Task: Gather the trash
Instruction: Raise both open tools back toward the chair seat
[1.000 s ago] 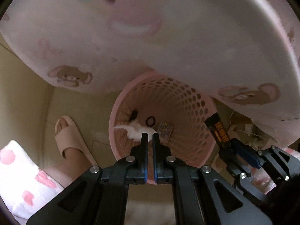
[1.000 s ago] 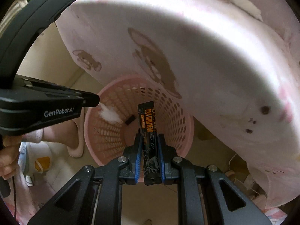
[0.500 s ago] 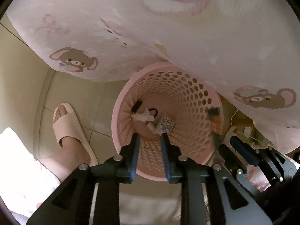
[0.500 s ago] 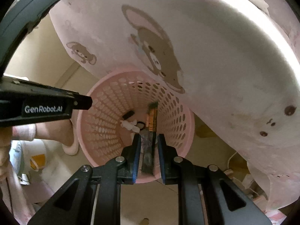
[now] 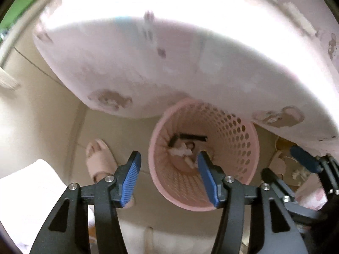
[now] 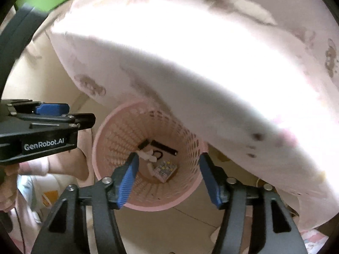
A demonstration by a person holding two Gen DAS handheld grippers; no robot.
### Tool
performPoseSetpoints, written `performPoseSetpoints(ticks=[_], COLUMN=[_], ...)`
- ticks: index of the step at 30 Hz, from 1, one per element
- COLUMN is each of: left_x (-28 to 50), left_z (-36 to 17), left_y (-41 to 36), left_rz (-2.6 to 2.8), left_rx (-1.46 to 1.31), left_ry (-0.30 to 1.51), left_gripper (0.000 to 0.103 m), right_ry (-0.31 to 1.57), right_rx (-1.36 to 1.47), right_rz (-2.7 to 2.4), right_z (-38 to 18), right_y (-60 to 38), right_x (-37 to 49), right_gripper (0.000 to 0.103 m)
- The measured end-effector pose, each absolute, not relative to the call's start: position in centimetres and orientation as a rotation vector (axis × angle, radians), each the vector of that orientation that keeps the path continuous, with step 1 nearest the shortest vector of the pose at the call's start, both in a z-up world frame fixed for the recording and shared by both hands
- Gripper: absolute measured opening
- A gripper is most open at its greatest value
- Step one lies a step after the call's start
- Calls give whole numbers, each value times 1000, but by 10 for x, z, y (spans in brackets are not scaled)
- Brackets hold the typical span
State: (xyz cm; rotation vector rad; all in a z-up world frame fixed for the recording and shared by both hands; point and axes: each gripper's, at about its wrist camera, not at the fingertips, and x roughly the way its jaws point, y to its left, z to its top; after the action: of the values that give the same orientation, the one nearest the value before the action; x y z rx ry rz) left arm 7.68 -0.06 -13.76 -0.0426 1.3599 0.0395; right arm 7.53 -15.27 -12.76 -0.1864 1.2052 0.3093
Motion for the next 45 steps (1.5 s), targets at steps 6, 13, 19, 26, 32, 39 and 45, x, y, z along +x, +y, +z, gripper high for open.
performPoseSetpoints(ticks=[6,13,19,26,32,39,45], left_x=[69,61,56,50,47,47,49], left_z=[-96,-60,-39,-29,-24,-14,-15], left_y=[-4,-7,-9,-17,-14,-16,-15], left_rz=[32,13,50,60,1,23,0], left_rx=[33,77,90,114,27,49,21], left_ry=[1199,1019,861,722,707,665,648], left_gripper=[60,69,93,96,96,102,102], right_ry=[1115,958,856,803,758,792,829], right_rx=[-96,-104,-89,-97,-79,-89,-67], right_rz=[277,230,165,67,34,29,43], right_z=[-92,-53,-32,-22,-17,-18,-22], right_y=[-173,-183,-200,-212,-220,-222,-227], right_x=[65,48,45,57,59,68,75], right_gripper=[69,71,74,80,83,80,75])
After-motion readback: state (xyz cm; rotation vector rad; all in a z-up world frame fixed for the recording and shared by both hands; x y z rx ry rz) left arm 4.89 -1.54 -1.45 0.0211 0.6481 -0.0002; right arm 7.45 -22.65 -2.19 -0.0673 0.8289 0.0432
